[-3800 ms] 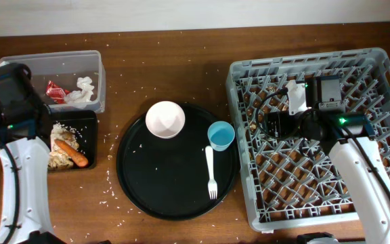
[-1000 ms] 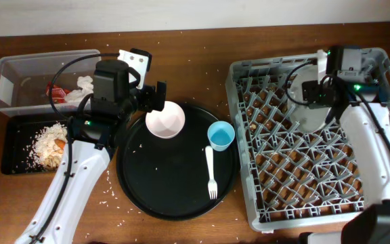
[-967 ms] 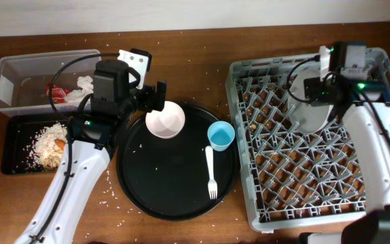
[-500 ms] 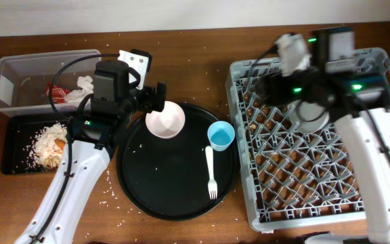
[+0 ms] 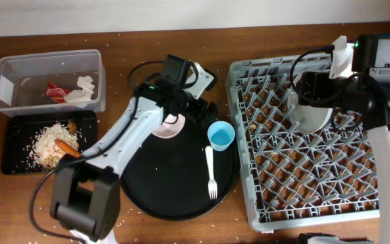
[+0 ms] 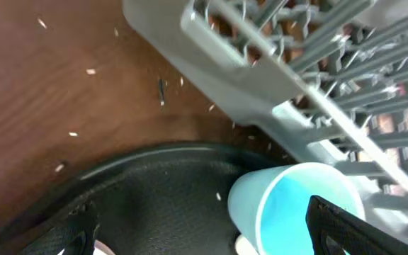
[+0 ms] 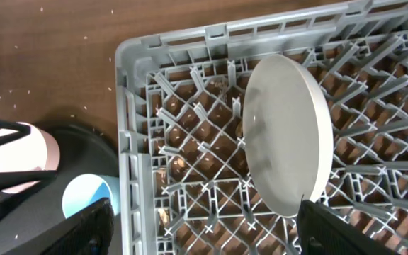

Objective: Sort waste into correct bins and load items into the dishwasher rack
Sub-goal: 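Grasp the blue cup with the left gripper and lift it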

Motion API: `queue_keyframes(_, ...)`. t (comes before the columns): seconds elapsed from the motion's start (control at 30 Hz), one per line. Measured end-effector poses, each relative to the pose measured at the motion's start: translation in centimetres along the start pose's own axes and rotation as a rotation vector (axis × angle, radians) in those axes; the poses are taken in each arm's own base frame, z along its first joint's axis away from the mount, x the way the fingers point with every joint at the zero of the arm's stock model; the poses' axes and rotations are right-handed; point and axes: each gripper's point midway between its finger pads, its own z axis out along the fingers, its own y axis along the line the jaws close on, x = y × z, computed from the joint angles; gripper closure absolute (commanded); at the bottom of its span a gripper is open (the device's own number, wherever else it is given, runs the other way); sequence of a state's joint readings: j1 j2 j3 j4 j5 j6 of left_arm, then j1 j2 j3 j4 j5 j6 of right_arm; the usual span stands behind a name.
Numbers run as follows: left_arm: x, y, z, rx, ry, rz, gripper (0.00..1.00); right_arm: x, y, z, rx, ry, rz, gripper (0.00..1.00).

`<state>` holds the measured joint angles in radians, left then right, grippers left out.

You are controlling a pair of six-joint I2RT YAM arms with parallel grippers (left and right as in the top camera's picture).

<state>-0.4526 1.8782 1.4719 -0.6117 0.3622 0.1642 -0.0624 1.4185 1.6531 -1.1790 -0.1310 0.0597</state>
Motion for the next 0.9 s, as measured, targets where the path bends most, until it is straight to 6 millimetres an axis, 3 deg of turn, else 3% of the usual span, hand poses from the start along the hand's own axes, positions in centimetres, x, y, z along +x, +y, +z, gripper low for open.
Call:
queue_keyframes(0.1, 1.3, 0.0, 1.4, -0.019, 0.056, 0.039, 0.19, 0.0, 0.0, 0.0, 0.0, 0.001, 0.0, 0.18)
queue_keyframes(0.2, 2.0, -1.4, 2.5, -0.021, 0.096, 0.117, 0.2, 0.1, 0.0, 0.0, 0.0, 0.003, 0.0, 0.18)
queue_keyframes(0.23, 3.4, -2.6, 4.6, 0.0, 0.153, 0.162, 0.3, 0.1, 0.0, 0.0, 0.0, 0.004, 0.001, 0.18)
queue_keyframes(0.27, 3.8, -2.7, 5.0, 0.002, 0.168, 0.167, 0.39, 0.3, 0.0, 0.0, 0.001, 0.011, 0.002, 0.18)
queue_keyframes(0.33, 3.8, -2.5, 5.1, -0.004, 0.17, 0.173, 0.73, 0.5, 0.0, 0.0, 0.001, 0.019, 0.003, 0.18)
queue_keyframes(0.4, 3.9, -2.4, 5.1, -0.012, 0.172, 0.181, 0.91, 0.5, 0.0, 0.0, 0.001, 0.018, 0.003, 0.18)
queue_keyframes(0.53, 3.9, -2.3, 5.1, -0.015, 0.173, 0.185, 1.0, 0.5, 0.0, 0.0, 0.001, 0.022, 0.004, 0.18)
queue_keyframes(0.73, 4.2, -2.5, 4.0, -0.007, 0.225, 0.167, 1.0, 0.5, 0.0, 0.0, 0.001, 0.022, 0.004, 0.17)
queue_keyframes(0.83, 2.4, -2.2, 2.0, -0.016, 0.221, 0.151, 1.0, 0.5, 0.5, 0.0, -0.029, 0.022, 0.003, 0.14)
queue_keyframes(0.9, -0.4, -0.6, -0.8, -0.043, 0.17, 0.119, 1.0, 0.5, 1.3, -0.1, -0.074, 0.02, 0.006, 0.06)
